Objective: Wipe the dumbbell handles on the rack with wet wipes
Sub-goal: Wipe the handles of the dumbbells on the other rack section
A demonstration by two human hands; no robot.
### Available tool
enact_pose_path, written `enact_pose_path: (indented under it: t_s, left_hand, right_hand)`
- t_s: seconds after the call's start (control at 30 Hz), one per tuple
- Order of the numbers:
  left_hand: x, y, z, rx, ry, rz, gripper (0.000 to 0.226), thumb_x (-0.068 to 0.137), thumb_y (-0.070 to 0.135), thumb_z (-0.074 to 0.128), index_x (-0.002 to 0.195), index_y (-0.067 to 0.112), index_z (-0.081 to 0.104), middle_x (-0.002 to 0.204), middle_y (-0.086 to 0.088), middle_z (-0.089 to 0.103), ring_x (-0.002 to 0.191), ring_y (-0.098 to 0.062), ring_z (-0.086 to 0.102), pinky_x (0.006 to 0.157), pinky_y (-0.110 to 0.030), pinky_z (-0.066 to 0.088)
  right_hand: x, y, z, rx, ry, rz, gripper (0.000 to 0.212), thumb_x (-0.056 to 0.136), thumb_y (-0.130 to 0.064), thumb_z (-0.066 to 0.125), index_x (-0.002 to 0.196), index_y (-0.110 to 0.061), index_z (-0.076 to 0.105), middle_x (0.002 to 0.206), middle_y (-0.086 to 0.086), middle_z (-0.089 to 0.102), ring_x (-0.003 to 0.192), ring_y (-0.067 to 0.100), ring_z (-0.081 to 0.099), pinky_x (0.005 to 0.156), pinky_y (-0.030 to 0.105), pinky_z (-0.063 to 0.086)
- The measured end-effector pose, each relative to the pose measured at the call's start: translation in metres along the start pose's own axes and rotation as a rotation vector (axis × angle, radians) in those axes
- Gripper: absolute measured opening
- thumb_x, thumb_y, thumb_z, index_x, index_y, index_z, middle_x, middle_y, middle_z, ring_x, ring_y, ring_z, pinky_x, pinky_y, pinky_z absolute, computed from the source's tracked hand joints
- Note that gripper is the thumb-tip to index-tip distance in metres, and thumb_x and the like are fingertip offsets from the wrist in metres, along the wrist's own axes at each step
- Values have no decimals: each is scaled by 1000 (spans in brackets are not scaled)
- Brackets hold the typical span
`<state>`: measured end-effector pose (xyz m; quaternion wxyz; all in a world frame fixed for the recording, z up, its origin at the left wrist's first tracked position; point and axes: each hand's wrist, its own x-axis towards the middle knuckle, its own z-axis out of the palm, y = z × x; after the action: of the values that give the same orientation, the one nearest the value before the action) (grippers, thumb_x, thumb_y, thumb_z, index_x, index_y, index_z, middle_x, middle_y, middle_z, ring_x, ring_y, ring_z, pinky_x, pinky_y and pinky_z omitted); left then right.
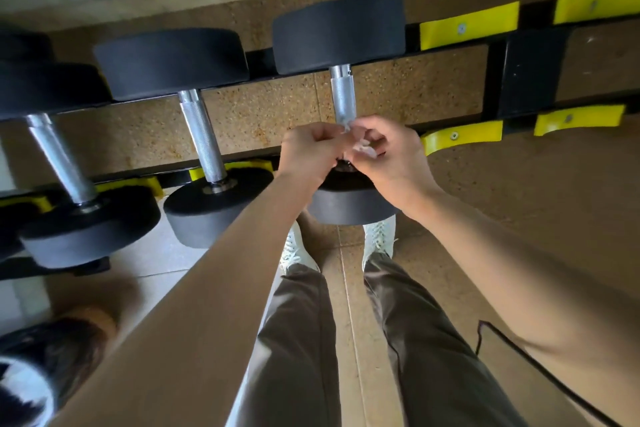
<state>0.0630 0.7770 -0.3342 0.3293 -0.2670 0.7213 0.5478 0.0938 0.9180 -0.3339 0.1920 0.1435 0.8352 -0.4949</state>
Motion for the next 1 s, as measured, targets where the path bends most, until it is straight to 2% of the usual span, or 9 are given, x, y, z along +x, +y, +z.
enact_pose_path:
  t_s: [0.13, 0.23, 0.37, 0.53, 0.6, 0.67, 0.77, 0.9, 1.0]
  left_hand:
    - [-1, 2, -4, -136, -14, -24, 29, 70, 38, 89, 74, 20, 66, 64, 10, 63, 64, -9, 55, 66, -27, 47]
    - [6, 6, -7, -333, -26, -69, 24, 84, 25, 81, 72, 21, 60, 75, 3, 66, 72, -13, 58, 72, -29, 48]
    - [8, 13, -6, -549, -39, -69, 25, 94, 14, 71, 76, 16, 54, 90, -10, 74, 84, -22, 71, 72, -24, 56]
    - [13, 14, -10, -650, 5, -33, 19, 88, 2, 74, 91, 18, 63, 83, -4, 69, 61, -10, 61, 58, -18, 51]
    - [16, 14, -14, -668, -19, -48, 16, 87, 1, 73, 87, 15, 66, 74, 0, 67, 59, -7, 58, 58, -18, 50]
    - [20, 14, -20, -674, -14, -61, 14, 86, 0, 73, 81, 11, 67, 71, 0, 68, 62, -7, 61, 61, -18, 53]
    - [27, 17, -27, -809, 14, -93, 12, 84, -3, 73, 89, 6, 69, 85, -8, 74, 75, -12, 70, 65, -19, 58]
    - [34, 26, -15, -1001, 109, -154, 22, 83, -9, 73, 103, -1, 66, 91, -15, 75, 80, -19, 74, 66, -21, 61]
    - [38, 33, 4, -787, 220, -100, 15, 81, -4, 78, 89, 6, 71, 78, -3, 76, 69, -8, 72, 69, -20, 57]
  right_hand:
    - [18, -5, -20, 61, -52, 35, 14, 84, -15, 79, 98, -14, 73, 86, -1, 75, 76, 14, 72, 70, 28, 61]
    - [29, -6, -27, 176, -82, 61, 5, 88, -20, 76, 90, -18, 72, 87, 3, 75, 78, 15, 73, 65, 24, 59]
    - [40, -6, -28, 362, -48, 155, 12, 91, -20, 72, 96, -9, 72, 92, 13, 75, 79, 14, 72, 68, 23, 56]
    - [47, -15, -23, 545, 14, 259, 11, 91, -6, 69, 102, -4, 72, 90, 15, 73, 76, 18, 69, 70, 25, 57]
    - [51, -20, -21, 610, 36, 308, 11, 90, -3, 70, 101, -4, 71, 91, 15, 73, 79, 20, 70, 74, 27, 59]
    - [56, -27, -18, 681, 51, 342, 9, 89, -1, 71, 97, -5, 70, 95, 15, 73, 86, 24, 72, 79, 30, 61]
    - [67, -36, -15, 792, 128, 407, 11, 86, -1, 74, 96, -4, 69, 99, 16, 74, 92, 26, 74, 80, 29, 61]
    - [81, -35, -8, 651, 290, 448, 9, 83, -9, 79, 87, -12, 72, 79, 2, 73, 67, 10, 68, 66, 18, 56]
    - [92, -23, -12, 490, 361, 514, 24, 89, -6, 72, 113, -2, 70, 104, 13, 74, 76, 7, 65, 55, 10, 52]
